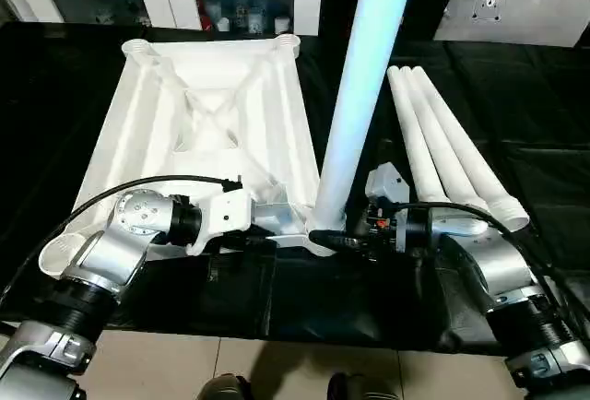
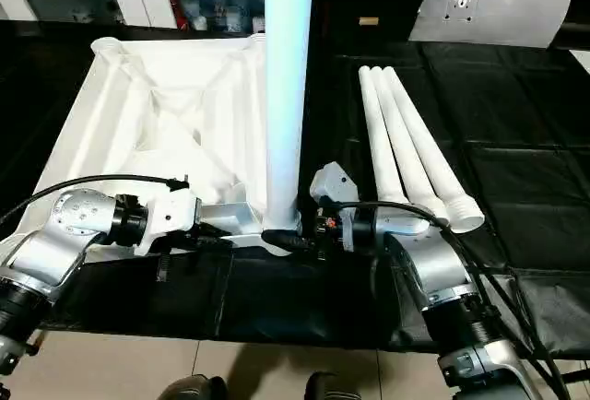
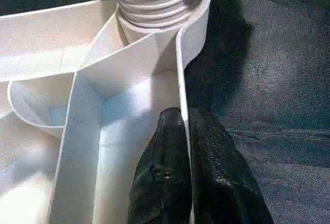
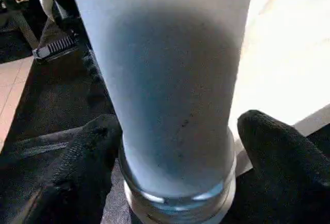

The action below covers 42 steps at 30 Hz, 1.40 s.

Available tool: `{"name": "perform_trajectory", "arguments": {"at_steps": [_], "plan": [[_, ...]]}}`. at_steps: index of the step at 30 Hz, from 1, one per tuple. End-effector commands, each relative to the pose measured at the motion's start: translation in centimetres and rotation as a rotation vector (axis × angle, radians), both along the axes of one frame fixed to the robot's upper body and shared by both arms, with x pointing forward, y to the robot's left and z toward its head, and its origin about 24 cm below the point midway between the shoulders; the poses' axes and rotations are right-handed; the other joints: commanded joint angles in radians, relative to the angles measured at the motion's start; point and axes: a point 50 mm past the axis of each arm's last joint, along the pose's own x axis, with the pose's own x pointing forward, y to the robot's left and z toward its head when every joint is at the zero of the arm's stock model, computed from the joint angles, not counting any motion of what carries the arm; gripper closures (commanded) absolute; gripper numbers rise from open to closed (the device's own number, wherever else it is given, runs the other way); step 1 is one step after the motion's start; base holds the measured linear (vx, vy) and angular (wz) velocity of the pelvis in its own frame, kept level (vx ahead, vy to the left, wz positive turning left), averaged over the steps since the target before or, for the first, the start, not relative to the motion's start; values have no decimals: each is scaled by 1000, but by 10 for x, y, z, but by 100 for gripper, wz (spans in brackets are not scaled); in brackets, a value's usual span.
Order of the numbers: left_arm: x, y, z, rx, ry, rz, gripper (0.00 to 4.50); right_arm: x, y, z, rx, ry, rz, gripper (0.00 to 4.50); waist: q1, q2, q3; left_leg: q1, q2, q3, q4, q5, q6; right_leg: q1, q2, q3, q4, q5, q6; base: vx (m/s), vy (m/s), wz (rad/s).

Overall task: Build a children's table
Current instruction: Rotate leg to tighten

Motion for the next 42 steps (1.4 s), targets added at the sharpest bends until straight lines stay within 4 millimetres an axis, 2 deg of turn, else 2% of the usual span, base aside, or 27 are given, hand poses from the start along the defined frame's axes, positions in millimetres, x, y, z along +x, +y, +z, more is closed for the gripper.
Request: {"name": "perform_trajectory", "arguments": {"at_steps": [1, 2, 8, 9, 13, 15, 16, 18, 19, 21, 22, 23, 26, 27, 29, 31, 32, 33, 34, 35, 36, 37, 39, 41, 42], "plan": [[-7, -4, -11, 64, 41, -68, 450, 1, 1, 1, -1, -2, -1, 57, -2, 2, -69, 1, 66, -15, -64, -89, 83, 57, -87, 56, -60, -75, -290, 0, 0, 0], [-7, -4, -11, 66, 42, -69, 450, 0, 1, 1, 4, 4, 2, 83, -1, 2, -69, 1, 65, -15, -64, -86, 83, 58, -87, 56, -59, -68, -291, 0, 0, 0], [-6, -3, -11, 68, 43, -68, 450, -1, 0, 0, 8, 20, 12, 109, -1, 1, -68, 1, 66, -15, -65, -90, 83, 57, -87, 56, -60, -75, -290, 0, 0, 0], [-6, -3, -11, 68, 44, -67, 450, -1, 0, 0, 8, 21, 12, 132, -1, 1, -68, 2, 66, -15, -65, -91, 82, 57, -87, 56, -60, -75, -291, 0, 0, 0], [-7, -3, -11, 60, 54, -59, 450, -2, 2, -2, 13, 27, 10, 159, -1, 2, -66, 1, 66, -15, -65, -95, 80, 57, -87, 56, -61, -80, -289, 0, 0, 0], [-6, -3, -11, 39, 58, -29, 450, -3, 3, -4, 10, 29, -8, 165, 0, 7, -64, 1, 67, -16, -67, -99, 74, 56, -88, 57, -61, -79, -291, 0, 0, 0], [-6, -4, -10, 28, 57, -11, 450, -3, 4, -5, 6, 28, -20, 170, -1, 5, -64, 1, 66, -16, -67, -103, 74, 56, -87, 57, -62, -82, -292, 0, 0, 0], [-5, -5, -9, 0, 56, 40, 450, -1, 6, -9, -2, 22, -90, 173, -4, 9, -61, 0, 67, -17, -70, -118, 61, 54, -88, 57, -63, -99, -293, 0, 0, 0], [-4, -9, -6, -48, 58, 115, 450, 2, 9, -15, 0, 13, -200, 175, -8, 9, -58, 1, 66, -17, -70, -138, 50, 53, -90, 58, -67, -135, -286, 0, 0, 0], [-4, -13, -4, -93, 67, 165, 450, 4, 13, -19, 8, 16, -272, 177, -14, 7, -52, 0, 64, -22, -79, -178, 23, 55, -89, 57, -78, -250, -256, 0, 0, 0], [-3, -17, -2, -115, 55, 213, 450, 3, 19, -22, 24, 29, -325, 178, -16, 11, -49, 1, 65, -23, -80, -194, 18, 51, -89, 58, -80, -276, -250, 0, 0, 0], [-3, -19, 0, -128, 46, 246, 450, 3, 22, -24, 34, 38, -359, 178, -21, 9, -47, 1, 64, -23, -81, -212, 11, 50, -88, 58, -86, -320, -234, 0, 0, 0], [-1, -33, 4, -168, 17, 368, 450, 4, 36, -30, 61, 54, -460, 178, -31, 8, -48, 1, 63, -25, -82, -218, 8, 46, -87, 60, -91, -342, -216, 0, 0, 0], [-1, -41, 6, -191, 12, 404, 450, 6, 41, -31, 76, 67, -510, 178, -32, 13, -47, 2, 63, -23, -80, -208, 13, 43, -86, 62, -91, -313, -222, 0, 0, 0], [-2, -56, 9, -229, 5, 470, 450, 10, 49, -32, 99, 91, -602, 178, -36, 8, -49, -2, 63, -21, -79, -179, 17, 46, -85, 62, -87, -271, -234, 0, 0, 0], [-3, -76, 13, -252, -15, 511, 450, 14, 58, -32, 105, 110, -670, 178, -36, 9, -52, -4, 62, -22, -77, -138, 29, 50, -84, 61, -82, -220, -242, 0, 0, 0], [-5, -86, 16, -265, -21, 525, 450, 15, 60, -32, 97, 107, -700, 178, -35, 5, -53, -5, 61, -20, -75, -123, 38, 49, -84, 60, -82, -199, -246, 0, 0, 0], [-6, -92, 18, -273, -24, 532, 450, 16, 62, -32, 91, 102, -718, 178, -34, 7, -53, -5, 60, -20, -75, -111, 45, 50, -83, 58, -82, -185, -247, 0, 0, 0], [-5, -96, 19, -280, -36, 535, 450, 17, 61, -32, 98, 100, -727, 178, -35, 4, -55, -7, 60, -19, -74, -108, 48, 51, -82, 58, -81, -179, -247, 0, 0, 0], [-5, -99, 20, -282, -44, 537, 450, 17, 61, -31, 107, 101, -732, 178, -33, 6, -57, -7, 59, -19, -73, -97, 58, 54, -83, 57, -81, -162, -244, 0, 0, 0], [-5, -99, 20, -282, -48, 535, 450, 17, 59, -31, 127, 112, -733, 122, -32, 6, -58, -8, 58, -19, -72, -81, 72, 54, -82, 56, -80, -129, -245, 0, 0, 0], [-5, -98, 19, -274, -47, 537, 450, 17, 57, -31, 130, 113, -737, 108, -31, 6, -57, -9, 58, -18, -72, -77, 78, 54, -82, 56, -80, -119, -246, 0, 0, 0], [-4, -89, 16, -240, -51, 538, 450, 18, 52, -30, 130, 101, -745, 105, -31, 7, -58, -9, 59, -19, -72, -72, 91, 55, -82, 55, -78, -97, -252, 0, 0, 0], [-4, -80, 12, -207, -54, 520, 450, 18, 45, -28, 129, 76, -741, 76, -30, 10, -57, -9, 59, -20, -73, -87, 90, 55, -83, 54, -79, -112, -252, 0, 0, 0], [-4, -72, 10, -184, -51, 505, 450, 18, 38, -25, 134, 44, -721, 76, -30, 9, -58, -9, 60, -20, -74, -95, 88, 56, -84, 54, -80, -116, -248, 0, 0, 0]]}}
